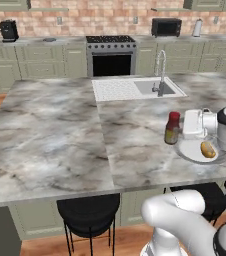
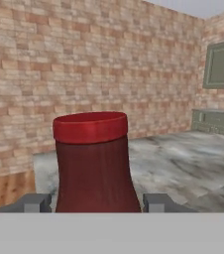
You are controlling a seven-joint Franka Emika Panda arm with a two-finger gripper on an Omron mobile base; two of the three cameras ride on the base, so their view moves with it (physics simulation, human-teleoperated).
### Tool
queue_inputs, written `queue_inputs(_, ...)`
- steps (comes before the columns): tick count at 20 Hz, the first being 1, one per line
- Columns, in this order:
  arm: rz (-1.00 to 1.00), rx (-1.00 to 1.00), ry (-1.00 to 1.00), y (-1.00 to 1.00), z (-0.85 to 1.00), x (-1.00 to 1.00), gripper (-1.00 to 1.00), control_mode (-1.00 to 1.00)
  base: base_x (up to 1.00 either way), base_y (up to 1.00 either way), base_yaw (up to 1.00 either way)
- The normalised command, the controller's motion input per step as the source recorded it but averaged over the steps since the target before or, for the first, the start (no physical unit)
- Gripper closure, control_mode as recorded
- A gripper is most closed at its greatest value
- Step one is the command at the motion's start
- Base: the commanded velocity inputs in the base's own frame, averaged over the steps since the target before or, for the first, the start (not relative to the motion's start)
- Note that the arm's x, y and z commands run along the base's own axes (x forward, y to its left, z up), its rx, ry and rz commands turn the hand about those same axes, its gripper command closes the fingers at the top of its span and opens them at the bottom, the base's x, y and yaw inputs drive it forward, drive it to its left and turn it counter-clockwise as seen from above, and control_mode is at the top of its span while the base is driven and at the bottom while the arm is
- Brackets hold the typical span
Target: Move the hot dog bun to the plate on the dining table and place the condiment next to that plate. Then navigate to the fridge and take the sausage and place it on the plate as well.
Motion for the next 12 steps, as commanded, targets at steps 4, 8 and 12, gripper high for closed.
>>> queue_inputs(4,0.00,0.00,-0.01,-0.01,-0.31,0.23,1.00,-1.00,0.00,0.00,0.00)
queue_inputs(8,0.01,0.00,0.00,0.00,-0.41,0.22,1.00,-1.00,0.00,0.00,0.00)
queue_inputs(12,0.03,0.00,0.00,0.00,-0.52,0.20,1.00,-1.00,0.00,0.00,0.00)
